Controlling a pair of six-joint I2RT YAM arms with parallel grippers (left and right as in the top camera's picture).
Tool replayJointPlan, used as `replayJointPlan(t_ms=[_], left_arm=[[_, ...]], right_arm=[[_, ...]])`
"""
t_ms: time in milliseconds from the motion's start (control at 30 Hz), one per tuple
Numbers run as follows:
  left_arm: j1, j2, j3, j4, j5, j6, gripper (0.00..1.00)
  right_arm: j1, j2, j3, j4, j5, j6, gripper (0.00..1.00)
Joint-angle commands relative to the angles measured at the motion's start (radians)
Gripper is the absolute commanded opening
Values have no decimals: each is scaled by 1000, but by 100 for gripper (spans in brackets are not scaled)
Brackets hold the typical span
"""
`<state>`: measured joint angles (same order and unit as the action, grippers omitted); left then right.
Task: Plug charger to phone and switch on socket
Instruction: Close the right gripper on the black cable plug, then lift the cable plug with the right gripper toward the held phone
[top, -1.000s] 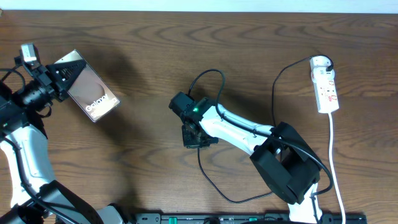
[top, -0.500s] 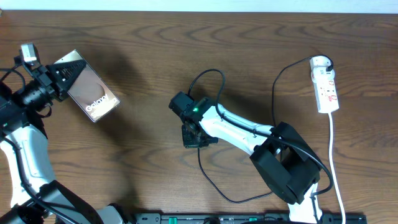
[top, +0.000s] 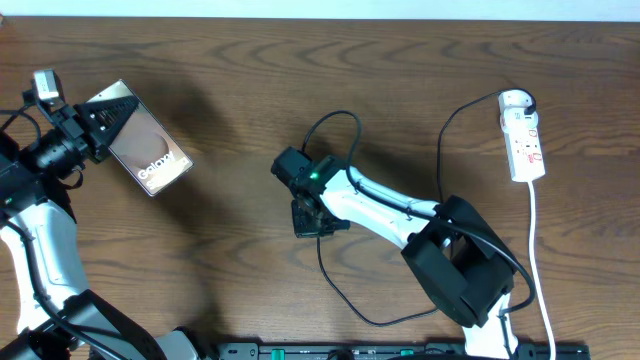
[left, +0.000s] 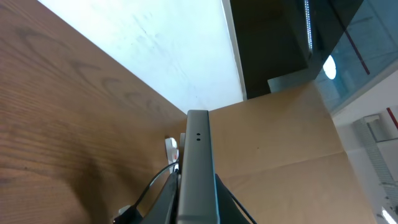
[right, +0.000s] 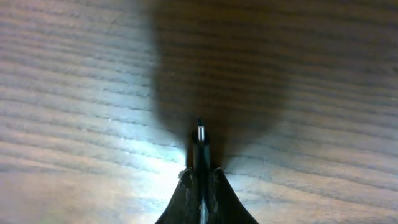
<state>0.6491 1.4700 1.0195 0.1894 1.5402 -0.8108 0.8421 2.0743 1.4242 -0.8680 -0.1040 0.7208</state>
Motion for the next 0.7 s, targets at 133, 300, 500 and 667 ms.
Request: replayJointPlan(t_ms=[133, 300, 500, 667], left_arm=[[2, -2, 2, 6, 31, 6, 7], [2, -2, 2, -3, 31, 6, 7], [2, -2, 2, -10, 31, 6, 7], [-3, -2, 2, -10, 31, 6, 7]], right_arm=[[-53, 31, 206, -193, -105, -222, 1], [-101, 31, 360, -347, -104, -348, 1], [-156, 31, 490, -410, -399, -523, 1], [-182, 32, 494, -369, -1081, -1090, 1]])
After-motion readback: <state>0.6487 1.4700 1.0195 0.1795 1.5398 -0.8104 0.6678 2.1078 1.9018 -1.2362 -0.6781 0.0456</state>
